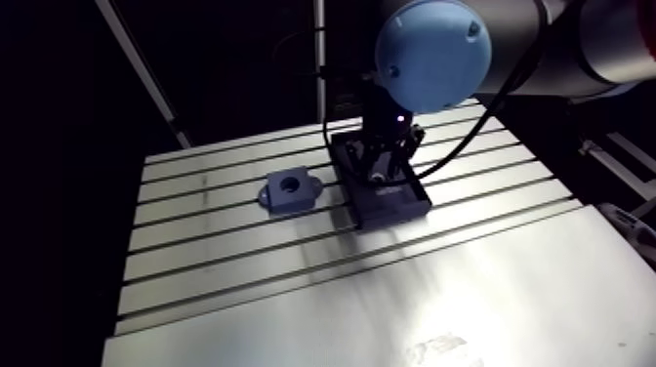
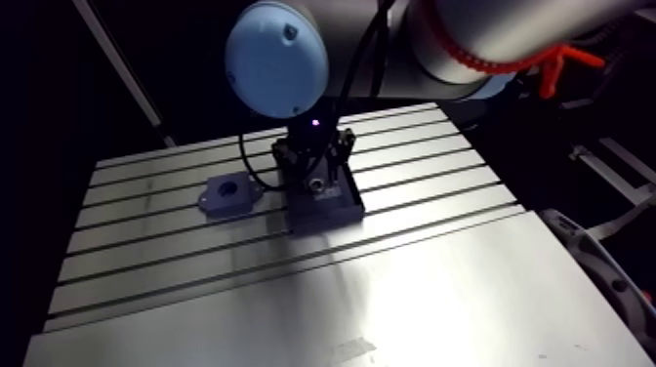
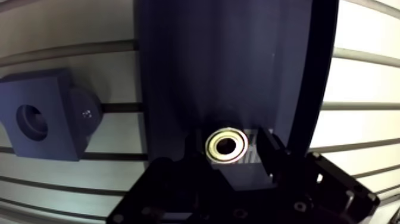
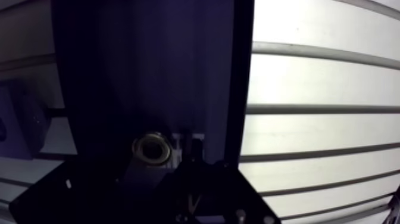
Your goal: Pick up the bearing and press it into the housing until flush.
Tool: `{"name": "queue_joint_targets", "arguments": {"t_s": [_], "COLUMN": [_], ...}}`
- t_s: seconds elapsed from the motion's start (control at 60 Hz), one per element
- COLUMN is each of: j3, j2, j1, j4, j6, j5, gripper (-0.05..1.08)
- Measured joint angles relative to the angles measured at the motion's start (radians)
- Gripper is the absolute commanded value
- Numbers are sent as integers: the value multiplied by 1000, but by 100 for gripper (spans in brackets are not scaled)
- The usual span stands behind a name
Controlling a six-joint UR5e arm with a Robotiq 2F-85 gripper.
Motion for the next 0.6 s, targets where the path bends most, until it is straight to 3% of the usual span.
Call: {"name": "queue_joint_targets", "arguments": {"t_s": [0.6], "j3": [5], "j2": [-3], "j1": [0], "j4": [3], "j6": [1], "j5": [1], "gripper": [44]}}
